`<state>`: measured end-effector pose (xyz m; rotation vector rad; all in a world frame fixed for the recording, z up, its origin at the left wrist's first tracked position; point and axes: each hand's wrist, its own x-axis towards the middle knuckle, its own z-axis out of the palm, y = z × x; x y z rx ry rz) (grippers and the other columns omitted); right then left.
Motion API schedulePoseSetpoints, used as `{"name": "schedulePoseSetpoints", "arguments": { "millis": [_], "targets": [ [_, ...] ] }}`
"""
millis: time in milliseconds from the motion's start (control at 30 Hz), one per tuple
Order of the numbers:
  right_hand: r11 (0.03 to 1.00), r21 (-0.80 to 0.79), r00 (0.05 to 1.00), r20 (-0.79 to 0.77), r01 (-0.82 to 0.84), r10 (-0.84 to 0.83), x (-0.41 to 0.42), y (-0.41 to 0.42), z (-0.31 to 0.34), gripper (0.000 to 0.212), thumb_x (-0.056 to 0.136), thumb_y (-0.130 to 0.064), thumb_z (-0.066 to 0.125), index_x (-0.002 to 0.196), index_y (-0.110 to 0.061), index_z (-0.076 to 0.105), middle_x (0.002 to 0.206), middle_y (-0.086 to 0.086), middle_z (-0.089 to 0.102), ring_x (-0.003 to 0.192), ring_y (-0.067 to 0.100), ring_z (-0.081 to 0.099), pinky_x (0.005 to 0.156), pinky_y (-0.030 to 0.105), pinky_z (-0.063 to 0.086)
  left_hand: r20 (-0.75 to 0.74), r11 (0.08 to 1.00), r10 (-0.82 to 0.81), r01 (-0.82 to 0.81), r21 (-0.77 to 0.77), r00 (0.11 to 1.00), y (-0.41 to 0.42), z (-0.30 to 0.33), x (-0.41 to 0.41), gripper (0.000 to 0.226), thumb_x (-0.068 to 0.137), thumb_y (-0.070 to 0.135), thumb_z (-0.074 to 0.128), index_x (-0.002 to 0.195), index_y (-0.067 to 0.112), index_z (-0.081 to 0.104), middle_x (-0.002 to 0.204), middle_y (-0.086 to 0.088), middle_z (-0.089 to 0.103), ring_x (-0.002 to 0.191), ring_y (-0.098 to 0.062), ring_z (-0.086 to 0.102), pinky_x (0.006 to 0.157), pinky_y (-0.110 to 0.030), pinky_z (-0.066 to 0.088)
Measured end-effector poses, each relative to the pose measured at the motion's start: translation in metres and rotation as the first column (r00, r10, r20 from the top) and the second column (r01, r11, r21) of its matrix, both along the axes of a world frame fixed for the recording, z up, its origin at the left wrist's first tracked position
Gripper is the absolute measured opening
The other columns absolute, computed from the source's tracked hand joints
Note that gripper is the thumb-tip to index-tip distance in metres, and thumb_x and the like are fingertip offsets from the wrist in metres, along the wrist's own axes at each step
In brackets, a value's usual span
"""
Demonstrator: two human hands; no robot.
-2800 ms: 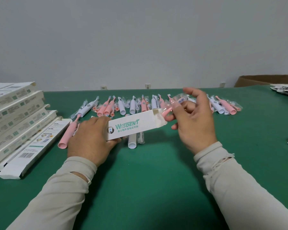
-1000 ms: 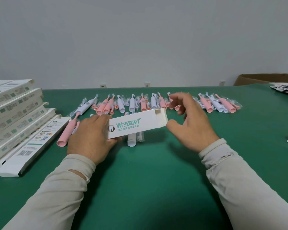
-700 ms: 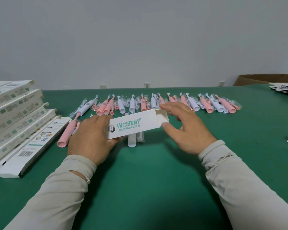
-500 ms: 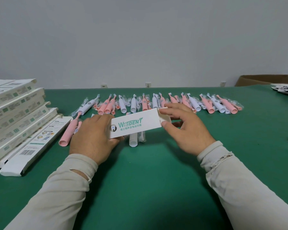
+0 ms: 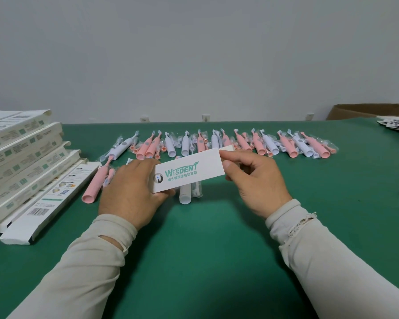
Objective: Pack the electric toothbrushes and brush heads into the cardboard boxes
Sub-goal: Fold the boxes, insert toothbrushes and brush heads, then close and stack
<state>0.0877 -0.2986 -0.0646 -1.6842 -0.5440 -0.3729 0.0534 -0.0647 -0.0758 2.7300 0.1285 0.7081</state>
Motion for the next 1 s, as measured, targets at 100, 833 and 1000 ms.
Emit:
{"name": "schedulePoseSetpoints", "arguments": {
  "millis": [100,833,1000],
  "targets": [
    [0.998,-0.038,0.995,0.081,0.053,-0.050,-0.0032,0.0019,-0.0002,0.042,0.094,-0.011,0.063,0.101,-0.052,0.066,0.105,-0.030,0.067,0.092,-0.002,0.062,0.082,0.019,0.051,0.006,1.000,0.009,-0.009,0.007,1.000,-0.0002,-0.0004,0.0009,0.063,0.075,0.058,0.076,0.127,0.032,0.053,0.118,0.007,0.061,0.109,-0.022,0.051,0.077,-0.039,0.045],
    [0.936,0.349,0.968,-0.247,0.045,0.046,0.0025,0.0089,-0.0046,0.010,0.089,-0.006,0.071,0.090,-0.016,0.071,0.080,-0.010,0.073,0.073,0.004,0.067,0.063,0.026,0.056,0.058,0.996,0.023,-0.028,0.080,0.998,-0.0016,0.0045,-0.0019,0.051,0.076,0.053,0.077,0.117,0.029,0.055,0.113,0.005,0.062,0.105,-0.023,0.052,0.075,-0.041,0.048],
    [0.919,0.387,0.952,-0.304,0.082,0.043,0.0035,0.0097,-0.0059,0.014,0.087,-0.005,0.072,0.079,-0.016,0.069,0.073,-0.006,0.070,0.068,0.006,0.065,0.059,0.024,0.052,0.062,0.995,0.023,-0.029,0.098,0.998,-0.0024,0.0026,-0.0016,0.056,0.077,0.054,0.076,0.123,0.031,0.053,0.117,0.005,0.060,0.107,-0.023,0.051,0.077,-0.040,0.047]
  ]
}}
